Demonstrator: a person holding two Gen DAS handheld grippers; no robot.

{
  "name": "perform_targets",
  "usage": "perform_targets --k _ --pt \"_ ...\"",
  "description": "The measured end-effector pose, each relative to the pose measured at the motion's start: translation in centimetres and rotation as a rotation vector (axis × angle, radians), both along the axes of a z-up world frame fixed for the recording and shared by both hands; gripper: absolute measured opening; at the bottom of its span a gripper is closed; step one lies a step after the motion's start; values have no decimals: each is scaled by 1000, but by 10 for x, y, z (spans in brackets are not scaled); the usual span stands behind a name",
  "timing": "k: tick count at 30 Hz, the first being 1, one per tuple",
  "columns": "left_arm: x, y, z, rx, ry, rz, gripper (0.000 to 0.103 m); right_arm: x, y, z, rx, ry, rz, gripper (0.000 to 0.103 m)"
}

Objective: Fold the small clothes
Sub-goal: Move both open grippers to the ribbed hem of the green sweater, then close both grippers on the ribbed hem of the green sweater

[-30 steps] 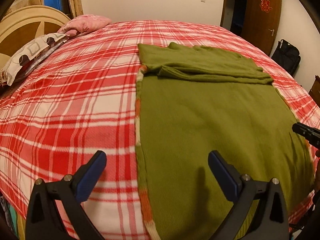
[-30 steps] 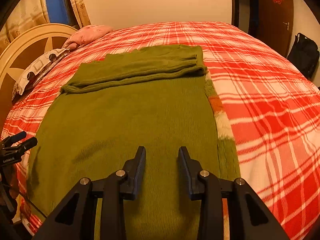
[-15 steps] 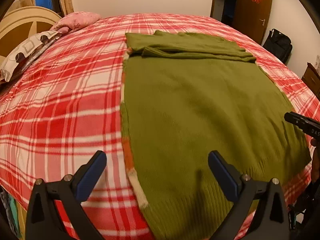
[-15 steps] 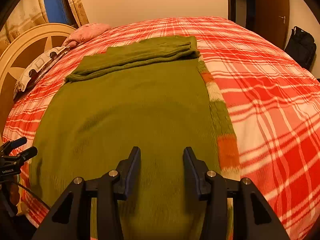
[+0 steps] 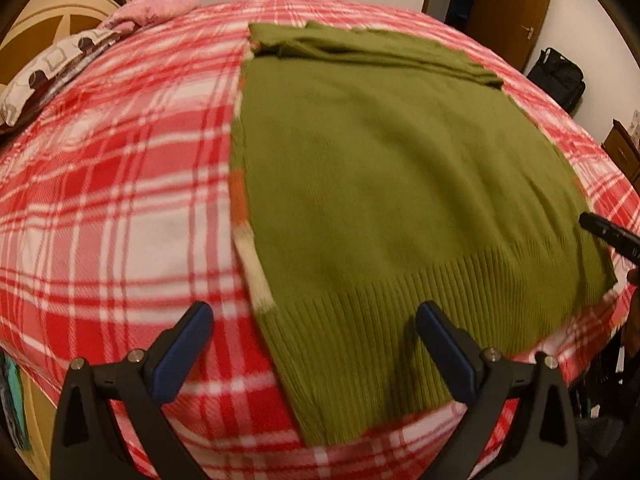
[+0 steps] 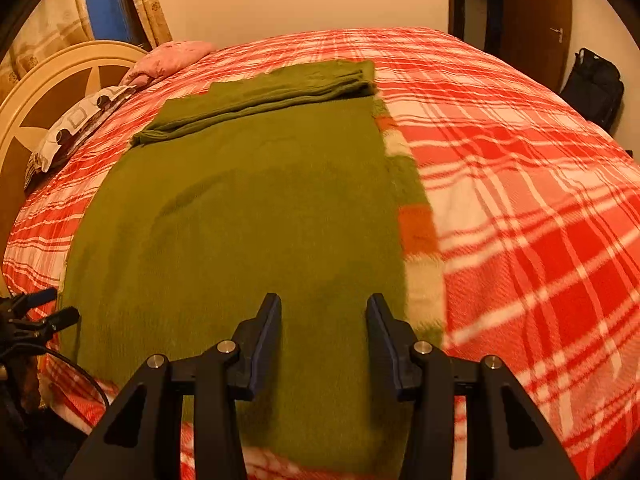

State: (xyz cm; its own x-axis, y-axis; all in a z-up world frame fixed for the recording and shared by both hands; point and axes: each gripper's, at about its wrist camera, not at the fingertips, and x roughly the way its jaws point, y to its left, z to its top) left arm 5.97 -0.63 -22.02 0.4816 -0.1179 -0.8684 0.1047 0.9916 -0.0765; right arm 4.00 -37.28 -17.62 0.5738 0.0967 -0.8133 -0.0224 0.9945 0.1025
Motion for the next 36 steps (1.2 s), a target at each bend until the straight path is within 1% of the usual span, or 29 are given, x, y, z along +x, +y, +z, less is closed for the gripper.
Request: perform_targets --k 1,3,6,8,9,10,11,14,19,21,27,30,33,35,36 --pt "-2 -2 -3 -1 12 -5 103 -5 -3 0 4 1 -5 46" --pt "-6 -4 -4 15 10 -17 103 -13 -7 0 15 5 -7 46" --pt "-11 -2 -4 -9 23 -24 102 -26 -9 1 -9 7 -9 46" --pt "-14 2 -4 -19 28 -22 99 -34 -12 0 -3 11 -15 46" --pt "-16 3 -3 -28 28 -25 97 -38 -14 0 0 14 -20 46" --pt "-16 4 -1 -37 28 -25 92 -41 -16 -1 1 16 -25 46" --pt "-17 5 0 -46 25 -28 85 -45 -19 -1 6 18 -30 46" --pt "-21 4 2 -67 29 -50 72 -53 -24 -1 19 21 -36 46" --pt "-25 8 1 -98 51 -55 72 -61 -31 -3 13 30 -60 46" --pt "-25 10 -1 -103 62 -44 74 -63 -34 -5 33 35 -64 46" --pt "-28 17 -1 -121 77 -30 73 -64 -32 -7 57 45 -50 46" --pt "-31 25 -3 -162 99 -28 71 -66 -36 -9 102 51 -50 46" --pt "-33 28 -4 -177 104 -22 63 -67 -39 -14 128 57 -57 42" --pt "-35 27 -2 -185 104 -32 48 -69 -40 -13 128 54 -59 35" --pt "-36 27 -2 -178 105 -30 46 -69 -41 -12 133 54 -58 35"
